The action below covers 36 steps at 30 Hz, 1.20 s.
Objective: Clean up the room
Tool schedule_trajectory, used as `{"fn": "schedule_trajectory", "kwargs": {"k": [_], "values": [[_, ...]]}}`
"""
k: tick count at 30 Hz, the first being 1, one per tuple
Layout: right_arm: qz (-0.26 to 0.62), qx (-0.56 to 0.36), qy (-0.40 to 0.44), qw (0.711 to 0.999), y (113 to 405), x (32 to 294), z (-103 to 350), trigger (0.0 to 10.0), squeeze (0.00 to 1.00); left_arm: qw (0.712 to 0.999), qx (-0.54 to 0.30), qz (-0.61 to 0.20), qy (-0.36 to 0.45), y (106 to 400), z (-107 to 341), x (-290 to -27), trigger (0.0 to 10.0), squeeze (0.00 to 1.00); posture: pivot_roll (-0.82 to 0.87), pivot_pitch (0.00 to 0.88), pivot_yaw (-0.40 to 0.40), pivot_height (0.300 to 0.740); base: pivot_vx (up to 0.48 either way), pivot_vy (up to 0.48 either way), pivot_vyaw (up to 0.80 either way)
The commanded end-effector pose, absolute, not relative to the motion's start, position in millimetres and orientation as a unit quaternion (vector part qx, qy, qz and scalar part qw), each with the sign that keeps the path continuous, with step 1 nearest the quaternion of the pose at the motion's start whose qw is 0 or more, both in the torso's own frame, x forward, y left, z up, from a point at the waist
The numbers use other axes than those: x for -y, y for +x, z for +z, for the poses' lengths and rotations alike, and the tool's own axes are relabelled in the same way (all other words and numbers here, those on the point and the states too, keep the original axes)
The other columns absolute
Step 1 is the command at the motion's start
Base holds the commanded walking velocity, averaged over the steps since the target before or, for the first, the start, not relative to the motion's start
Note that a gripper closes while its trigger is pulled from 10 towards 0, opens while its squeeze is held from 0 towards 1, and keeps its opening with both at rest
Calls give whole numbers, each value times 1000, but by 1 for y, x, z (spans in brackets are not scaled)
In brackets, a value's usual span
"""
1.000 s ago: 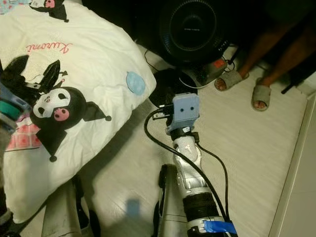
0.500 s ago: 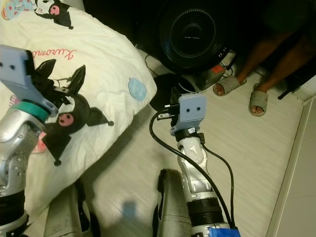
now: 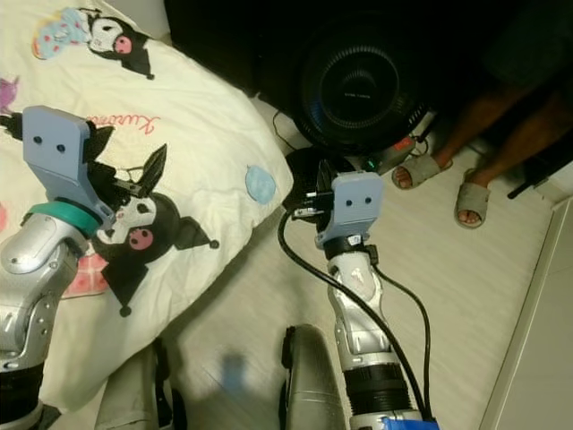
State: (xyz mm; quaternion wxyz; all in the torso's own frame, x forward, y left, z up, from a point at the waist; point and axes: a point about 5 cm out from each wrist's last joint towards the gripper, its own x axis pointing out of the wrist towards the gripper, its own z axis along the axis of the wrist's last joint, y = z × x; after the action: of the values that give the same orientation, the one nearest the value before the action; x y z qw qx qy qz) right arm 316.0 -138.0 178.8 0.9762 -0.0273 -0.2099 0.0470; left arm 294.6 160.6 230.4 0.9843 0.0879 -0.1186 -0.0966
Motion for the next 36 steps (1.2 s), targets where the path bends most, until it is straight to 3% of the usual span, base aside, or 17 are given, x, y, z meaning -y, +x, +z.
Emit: {"fn": "schedule_trajectory", "kwargs": {"k": [1, 24, 36], "values": [[45, 190, -33, 980, 313, 141, 169, 10000, 20, 986, 98, -100, 95, 294, 218, -159, 10000, 0, -9, 158, -35, 642, 0, 0, 0], [40, 177, -32, 983, 315, 142, 162, 10000, 20, 987, 95, -90, 95, 297, 199, -151, 10000, 0, -13, 96, -30, 740, 0, 0, 0], [38, 132, -13, 990, 311, 133, 138, 10000, 0, 987, 99, -90, 88, 300, 193, -147, 10000, 0, -9, 44, -24, 740, 0, 0, 0]]}}
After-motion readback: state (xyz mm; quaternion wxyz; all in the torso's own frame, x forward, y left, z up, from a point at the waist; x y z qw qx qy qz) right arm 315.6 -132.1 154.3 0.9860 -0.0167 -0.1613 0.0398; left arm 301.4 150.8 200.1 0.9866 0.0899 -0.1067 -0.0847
